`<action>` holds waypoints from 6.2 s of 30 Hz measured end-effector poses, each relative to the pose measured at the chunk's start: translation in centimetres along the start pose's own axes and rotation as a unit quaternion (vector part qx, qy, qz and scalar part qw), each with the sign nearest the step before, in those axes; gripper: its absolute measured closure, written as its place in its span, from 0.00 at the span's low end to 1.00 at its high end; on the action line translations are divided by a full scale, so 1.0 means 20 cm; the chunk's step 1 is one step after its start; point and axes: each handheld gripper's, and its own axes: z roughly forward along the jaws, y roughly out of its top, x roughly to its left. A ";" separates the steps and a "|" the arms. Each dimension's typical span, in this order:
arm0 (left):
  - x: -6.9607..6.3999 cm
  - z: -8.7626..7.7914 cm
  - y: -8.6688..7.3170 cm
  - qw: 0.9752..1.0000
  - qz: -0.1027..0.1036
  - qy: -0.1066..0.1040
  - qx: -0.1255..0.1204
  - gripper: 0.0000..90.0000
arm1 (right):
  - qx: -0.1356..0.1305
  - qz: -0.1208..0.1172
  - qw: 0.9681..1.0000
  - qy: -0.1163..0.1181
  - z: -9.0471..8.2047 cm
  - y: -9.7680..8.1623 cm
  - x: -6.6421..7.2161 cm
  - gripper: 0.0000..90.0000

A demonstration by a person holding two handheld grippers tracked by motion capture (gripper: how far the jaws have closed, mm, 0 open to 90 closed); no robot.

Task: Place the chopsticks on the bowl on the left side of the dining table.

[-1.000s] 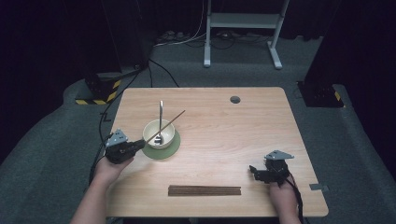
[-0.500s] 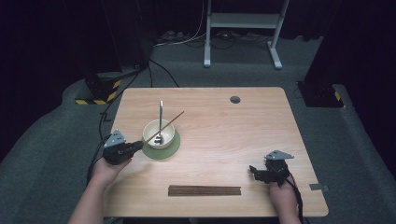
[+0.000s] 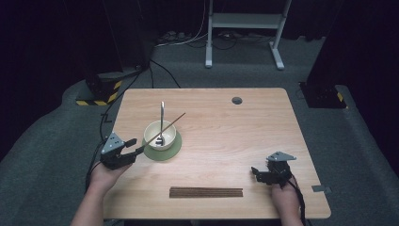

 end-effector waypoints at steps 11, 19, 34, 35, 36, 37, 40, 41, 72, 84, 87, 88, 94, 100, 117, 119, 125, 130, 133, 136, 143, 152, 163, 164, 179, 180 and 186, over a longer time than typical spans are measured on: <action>-0.34 0.02 -0.03 0.998 0.036 -0.037 -0.039 0.54 | 0.000 0.000 1.000 0.000 0.00 0.00 0.00 0.18; -0.48 0.20 -0.14 0.994 0.066 -0.088 0.020 0.51 | -0.001 -0.002 1.000 -0.001 0.00 0.00 0.00 0.18; -0.50 0.28 -0.25 0.983 0.035 -0.168 0.072 0.46 | 0.000 -0.001 1.000 0.000 0.00 0.00 0.00 0.17; -0.50 0.28 -0.25 0.982 0.031 -0.171 0.074 0.46 | 0.000 -0.001 1.000 0.000 0.00 0.00 0.00 0.17; -0.50 0.28 -0.25 0.982 0.024 -0.174 0.075 0.46 | 0.000 -0.001 1.000 0.000 0.00 0.00 0.00 0.17; -0.49 0.28 -0.25 0.980 0.021 -0.180 0.079 0.46 | 0.000 -0.001 1.000 0.000 0.00 0.00 0.00 0.17; -0.49 0.29 -0.25 0.979 0.017 -0.184 0.086 0.45 | -0.001 -0.003 1.000 0.000 0.00 0.00 0.00 0.17; -0.49 0.29 -0.25 0.979 0.016 -0.186 0.086 0.45 | -0.001 -0.002 1.000 0.000 0.00 0.00 0.00 0.17; -0.49 0.30 -0.25 0.984 0.007 -0.144 0.102 0.44 | -0.001 -0.001 1.000 -0.001 0.00 0.00 0.00 0.17; -0.53 0.30 -0.25 0.982 0.047 -0.155 0.101 0.48 | -0.001 -0.001 1.000 -0.001 0.00 0.00 0.00 0.17; -0.53 0.30 -0.25 0.981 0.057 -0.153 0.104 0.51 | -0.001 -0.001 1.000 -0.001 0.00 0.00 0.00 0.17; -0.54 0.30 -0.25 0.981 0.061 -0.151 0.105 0.52 | -0.001 -0.001 1.000 -0.001 0.00 0.00 0.00 0.17; -0.55 0.30 -0.25 0.983 0.061 -0.142 0.100 0.61 | 0.000 0.000 1.000 -0.001 0.00 0.00 0.00 0.17; -0.56 0.30 -0.25 0.982 0.071 -0.142 0.100 0.68 | -0.001 -0.001 1.000 -0.001 0.00 0.00 0.00 0.17; -0.57 0.30 -0.25 0.977 0.094 -0.163 0.098 0.87 | -0.001 -0.002 1.000 0.000 0.00 0.00 0.00 0.17; -0.57 0.30 -0.25 0.977 0.095 -0.165 0.099 0.89 | -0.001 -0.004 1.000 -0.001 0.00 0.00 0.00 0.17; -0.57 0.29 -0.25 0.977 0.088 -0.165 0.101 0.91 | -0.001 -0.004 1.000 -0.001 0.00 0.00 0.00 0.17; -0.56 0.29 -0.25 0.978 0.084 -0.164 0.100 0.92 | -0.001 -0.002 1.000 0.000 0.00 0.00 0.00 0.17; -0.55 0.30 -0.25 0.978 0.081 -0.163 0.100 0.90 | -0.001 -0.004 1.000 -0.001 0.00 0.00 0.00 0.17; -0.56 0.30 -0.24 0.979 0.077 -0.159 0.102 0.82 | -0.001 -0.002 1.000 0.000 0.00 0.00 0.00 0.17; -0.56 0.30 -0.24 0.981 0.078 -0.150 0.100 0.83 | -0.001 -0.004 1.000 -0.001 0.00 0.00 0.00 0.17; -0.58 0.30 -0.24 0.981 0.093 -0.142 0.096 0.93 | -0.001 -0.004 1.000 -0.001 0.00 0.00 0.00 0.17; -0.55 0.26 -0.24 0.984 0.085 -0.143 0.061 0.93 | -0.001 -0.002 1.000 0.000 0.00 0.00 0.00 0.17; -0.55 0.26 -0.24 0.984 0.085 -0.143 0.057 0.93 | -0.001 -0.003 1.000 0.000 0.00 0.00 0.00 0.17; -0.46 0.15 -0.21 0.993 0.044 -0.112 -0.017 0.93 | -0.001 -0.005 1.000 -0.001 0.00 0.00 0.00 0.17; -0.45 0.14 -0.21 0.993 0.042 -0.110 -0.019 0.93 | -0.001 -0.005 1.000 -0.001 0.00 0.00 0.00 0.17; -0.43 0.11 -0.20 0.994 0.037 -0.094 -0.042 0.93 | -0.001 -0.005 1.000 -0.001 0.00 0.00 0.00 0.17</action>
